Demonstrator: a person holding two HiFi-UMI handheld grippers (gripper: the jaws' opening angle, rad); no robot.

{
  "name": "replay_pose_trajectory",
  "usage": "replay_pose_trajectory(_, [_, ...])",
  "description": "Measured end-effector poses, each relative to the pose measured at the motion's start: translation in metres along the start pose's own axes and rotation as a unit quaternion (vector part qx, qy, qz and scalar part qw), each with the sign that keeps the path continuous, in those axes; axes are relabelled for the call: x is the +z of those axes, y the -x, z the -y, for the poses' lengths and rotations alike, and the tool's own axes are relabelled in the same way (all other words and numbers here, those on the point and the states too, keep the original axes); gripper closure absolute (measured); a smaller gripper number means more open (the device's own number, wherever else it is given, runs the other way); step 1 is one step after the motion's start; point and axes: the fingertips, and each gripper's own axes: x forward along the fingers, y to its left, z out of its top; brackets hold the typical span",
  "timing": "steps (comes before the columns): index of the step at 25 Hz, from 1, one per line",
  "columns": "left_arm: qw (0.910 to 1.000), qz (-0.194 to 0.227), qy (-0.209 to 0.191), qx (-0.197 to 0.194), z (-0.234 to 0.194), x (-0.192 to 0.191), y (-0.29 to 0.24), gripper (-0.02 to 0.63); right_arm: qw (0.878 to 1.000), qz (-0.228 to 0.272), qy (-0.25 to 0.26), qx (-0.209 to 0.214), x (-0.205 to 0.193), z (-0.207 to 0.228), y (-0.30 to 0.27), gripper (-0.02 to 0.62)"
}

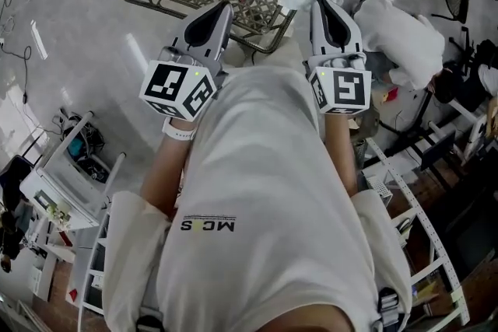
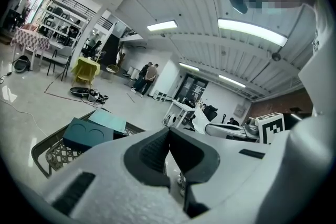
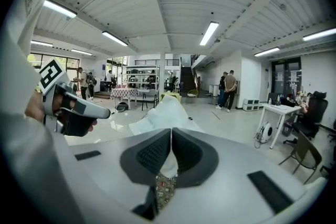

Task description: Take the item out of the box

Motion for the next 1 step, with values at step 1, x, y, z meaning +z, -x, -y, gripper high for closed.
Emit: replay_pose_trajectory(1, [1.0,-0.002,-0.002,-0.003,0.0003,-0.0018,0.0033,0.583,1.0,0.0,-0.005,-0.004,-0.0022,-0.0041,0.0033,0.577])
